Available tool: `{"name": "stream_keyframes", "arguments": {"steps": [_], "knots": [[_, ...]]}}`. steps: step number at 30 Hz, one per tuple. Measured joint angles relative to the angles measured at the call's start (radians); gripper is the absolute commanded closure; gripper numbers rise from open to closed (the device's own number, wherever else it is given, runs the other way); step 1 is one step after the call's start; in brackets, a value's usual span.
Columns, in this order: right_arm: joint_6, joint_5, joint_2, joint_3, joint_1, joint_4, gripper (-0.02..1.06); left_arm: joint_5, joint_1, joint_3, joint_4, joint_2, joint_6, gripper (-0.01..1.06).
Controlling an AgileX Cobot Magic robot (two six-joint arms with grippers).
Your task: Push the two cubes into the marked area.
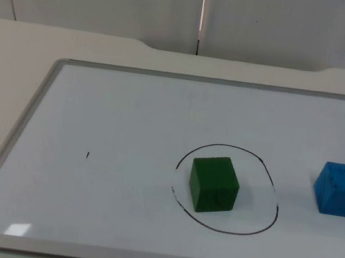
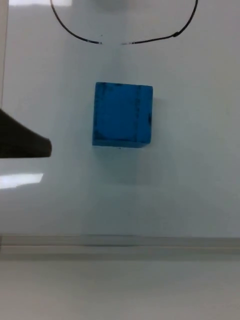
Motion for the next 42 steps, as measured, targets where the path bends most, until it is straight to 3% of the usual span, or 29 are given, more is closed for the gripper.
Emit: {"name": "stream_keyframes", "arguments": {"steps": [3, 4, 7, 10, 11, 16, 20, 42], "knots": [[0.008, -0.056, 0.068, 0.000, 0.000, 0.000, 0.30, 0.000, 0.000, 0.000, 0.000, 0.000, 0.000, 1.05], [0.008, -0.056, 0.068, 0.000, 0.000, 0.000, 0.38, 0.000, 0.000, 0.000, 0.000, 0.000, 0.000, 1.05], [0.015, -0.108, 0.132, 0.000, 0.000, 0.000, 0.47, 0.000, 0.000, 0.000, 0.000, 0.000, 0.000, 1.05], [0.017, -0.137, 0.172, 0.000, 0.000, 0.000, 0.67, 0.000, 0.000, 0.000, 0.000, 0.000, 0.000, 1.05], [0.017, -0.153, 0.191, 0.000, 0.000, 0.000, 0.67, 0.000, 0.000, 0.000, 0.000, 0.000, 0.000, 1.05], [0.017, -0.230, 0.249, 0.000, 0.000, 0.000, 0.93, 0.000, 0.000, 0.000, 0.000, 0.000, 0.000, 1.05], [0.017, -0.299, 0.307, 0.000, 0.000, 0.000, 1.04, 0.000, 0.000, 0.000, 0.000, 0.000, 0.000, 1.05], [0.022, -0.372, 0.494, -0.002, 0.000, 0.048, 1.04, 0.000, 0.000, 0.000, 0.000, 0.000, 0.000, 1.05]]}}
